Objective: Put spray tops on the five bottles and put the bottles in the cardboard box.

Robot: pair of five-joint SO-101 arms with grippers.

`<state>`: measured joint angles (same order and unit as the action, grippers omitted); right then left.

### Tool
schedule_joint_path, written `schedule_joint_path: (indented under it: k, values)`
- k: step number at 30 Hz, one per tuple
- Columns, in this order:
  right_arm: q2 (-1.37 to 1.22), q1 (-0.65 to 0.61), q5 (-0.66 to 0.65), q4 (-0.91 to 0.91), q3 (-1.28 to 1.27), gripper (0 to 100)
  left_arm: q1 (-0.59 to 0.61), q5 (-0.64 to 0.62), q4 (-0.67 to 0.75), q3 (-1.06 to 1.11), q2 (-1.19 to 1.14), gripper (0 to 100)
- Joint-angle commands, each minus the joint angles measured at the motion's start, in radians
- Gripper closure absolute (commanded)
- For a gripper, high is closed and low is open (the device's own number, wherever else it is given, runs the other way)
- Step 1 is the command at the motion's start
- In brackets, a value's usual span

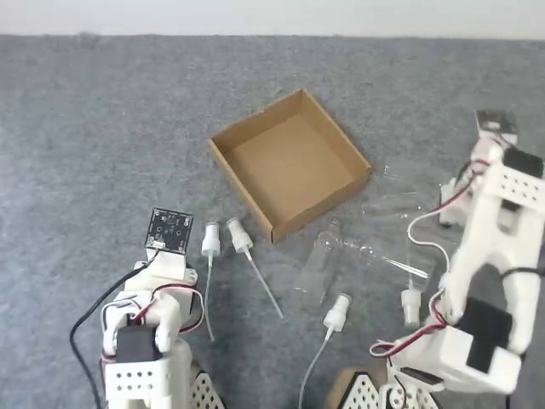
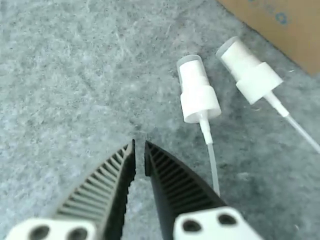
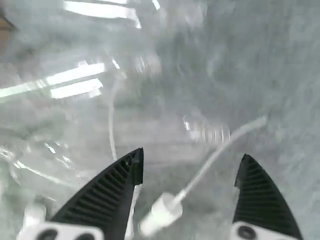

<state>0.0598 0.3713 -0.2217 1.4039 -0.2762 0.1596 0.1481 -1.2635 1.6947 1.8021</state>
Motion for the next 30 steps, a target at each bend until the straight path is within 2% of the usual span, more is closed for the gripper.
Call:
schedule_joint_path:
  k: [1,9,14,19,22,30]
  values:
    - [0.165,0.027,0.017,-0.005,-0.123,71.9,0.002,0.008,0.000,-0.010,0.020,97]
    - [0.395,0.027,0.023,-0.203,-0.505,72.0,0.003,0.008,0.000,-0.010,0.020,97]
    - [0.414,0.028,0.029,-0.283,-0.568,72.0,0.002,0.008,0.000,-0.010,0.020,97]
    - [0.414,0.024,0.172,-0.278,-0.439,72.0,0.002,0.008,0.000,-0.010,0.020,97]
    - [0.412,0.005,0.304,-0.259,-0.310,72.1,0.002,0.008,0.000,-0.010,0.020,97]
    - [0.334,-0.142,0.529,-0.196,0.018,72.1,0.003,0.008,0.000,-0.010,0.020,97]
